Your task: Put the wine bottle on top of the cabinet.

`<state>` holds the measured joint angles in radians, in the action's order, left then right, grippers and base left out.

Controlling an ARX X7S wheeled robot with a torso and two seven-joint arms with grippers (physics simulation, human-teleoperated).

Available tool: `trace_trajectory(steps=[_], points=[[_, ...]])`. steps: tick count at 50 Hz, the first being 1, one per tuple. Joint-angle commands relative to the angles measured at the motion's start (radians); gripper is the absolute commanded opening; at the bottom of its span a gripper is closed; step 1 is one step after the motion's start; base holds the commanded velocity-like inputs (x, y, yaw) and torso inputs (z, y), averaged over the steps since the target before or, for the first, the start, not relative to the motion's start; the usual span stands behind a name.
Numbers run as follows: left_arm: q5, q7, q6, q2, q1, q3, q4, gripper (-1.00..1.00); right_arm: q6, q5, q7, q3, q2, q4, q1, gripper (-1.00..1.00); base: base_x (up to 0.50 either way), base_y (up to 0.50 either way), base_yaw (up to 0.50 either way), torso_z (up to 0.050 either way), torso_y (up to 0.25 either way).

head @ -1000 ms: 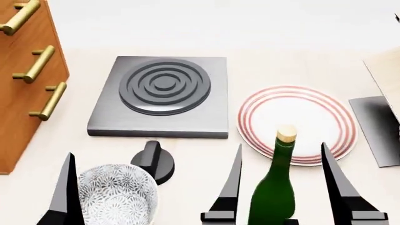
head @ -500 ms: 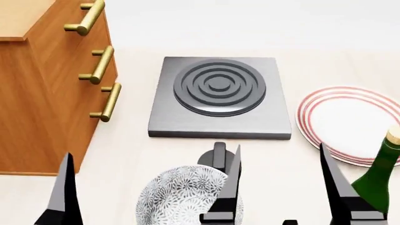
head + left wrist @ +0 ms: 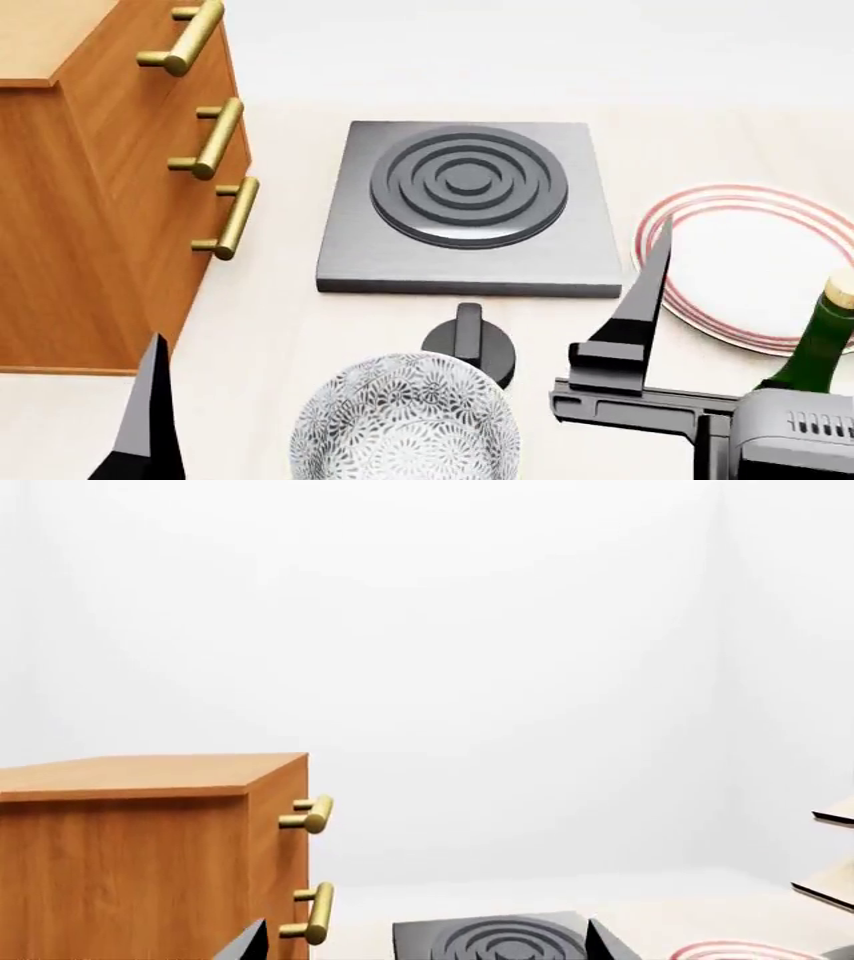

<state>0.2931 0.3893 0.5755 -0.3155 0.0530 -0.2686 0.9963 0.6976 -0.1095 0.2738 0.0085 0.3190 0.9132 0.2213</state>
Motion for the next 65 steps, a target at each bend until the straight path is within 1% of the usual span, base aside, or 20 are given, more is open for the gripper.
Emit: trace_trajectory(steps=[1, 11, 18, 30, 50, 65], points=[[0.015, 0.021, -0.013, -0.018, 0.002, -0.011, -0.008, 1.0, 0.016, -0.006, -0.002, 0.03, 0.021, -0.042, 0.04, 1.0, 0.0, 0.0, 0.0, 0.0, 0.0], [0.024, 0.039, -0.018, -0.032, 0.007, -0.025, -0.008, 1.0, -0.023, -0.012, -0.007, 0.055, 0.027, -0.129, 0.044, 1.0, 0.0, 0.0, 0.0, 0.0, 0.0], [0.035, 0.052, -0.019, -0.042, 0.013, -0.026, -0.009, 1.0, -0.07, -0.055, -0.018, 0.11, 0.006, -0.24, 0.042, 1.0, 0.0, 0.0, 0.0, 0.0, 0.0], [0.042, 0.062, -0.031, -0.051, 0.015, -0.033, -0.019, 1.0, -0.145, -0.051, -0.024, 0.119, 0.003, -0.349, 0.011, 1.0, 0.0, 0.0, 0.0, 0.0, 0.0], [0.056, 0.079, -0.052, -0.068, 0.02, -0.045, -0.037, 1.0, -0.165, -0.093, -0.038, 0.147, -0.003, -0.464, 0.049, 1.0, 0.0, 0.0, 0.0, 0.0, 0.0], [0.071, 0.1, -0.047, -0.084, 0.024, -0.051, -0.025, 1.0, -0.145, -0.103, -0.029, 0.155, 0.007, -0.491, 0.09, 1.0, 0.0, 0.0, 0.0, 0.0, 0.0]])
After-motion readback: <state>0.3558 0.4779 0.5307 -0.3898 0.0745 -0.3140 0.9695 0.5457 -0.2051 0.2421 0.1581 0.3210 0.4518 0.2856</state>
